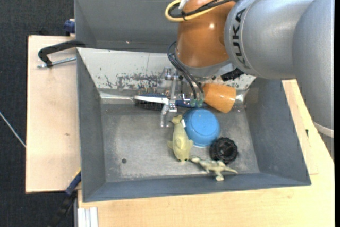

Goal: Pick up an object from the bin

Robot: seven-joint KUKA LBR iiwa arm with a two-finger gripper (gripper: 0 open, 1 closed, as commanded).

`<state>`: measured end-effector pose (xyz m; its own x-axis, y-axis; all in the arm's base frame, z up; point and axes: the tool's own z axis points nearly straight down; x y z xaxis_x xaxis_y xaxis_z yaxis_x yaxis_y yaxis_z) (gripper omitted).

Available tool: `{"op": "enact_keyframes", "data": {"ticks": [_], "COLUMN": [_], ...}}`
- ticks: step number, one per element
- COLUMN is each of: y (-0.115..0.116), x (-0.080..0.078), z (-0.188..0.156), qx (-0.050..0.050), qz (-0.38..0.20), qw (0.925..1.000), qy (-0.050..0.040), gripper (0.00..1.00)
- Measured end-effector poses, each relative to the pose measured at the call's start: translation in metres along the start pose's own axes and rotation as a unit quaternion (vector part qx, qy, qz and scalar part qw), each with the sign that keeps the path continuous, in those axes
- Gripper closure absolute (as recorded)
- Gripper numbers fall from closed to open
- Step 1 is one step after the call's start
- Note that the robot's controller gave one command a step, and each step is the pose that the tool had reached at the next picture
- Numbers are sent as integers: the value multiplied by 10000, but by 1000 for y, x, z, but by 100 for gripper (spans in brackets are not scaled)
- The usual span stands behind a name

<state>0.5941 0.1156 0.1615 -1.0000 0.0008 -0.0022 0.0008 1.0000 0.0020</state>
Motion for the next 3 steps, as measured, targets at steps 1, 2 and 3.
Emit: {"op": "enact_keyframes", "data": {"ticks": [1, 2, 3], "y": [-50, -53, -43], "x": [3, 7, 9], "z": [73, 75, -46], "qx": [-54, -17, -9], "qz": [1694, 1704, 1463], "qw": [9854, 9853, 9892], "qy": [-159, -94, -41], "gripper": [0, 100, 100]}}
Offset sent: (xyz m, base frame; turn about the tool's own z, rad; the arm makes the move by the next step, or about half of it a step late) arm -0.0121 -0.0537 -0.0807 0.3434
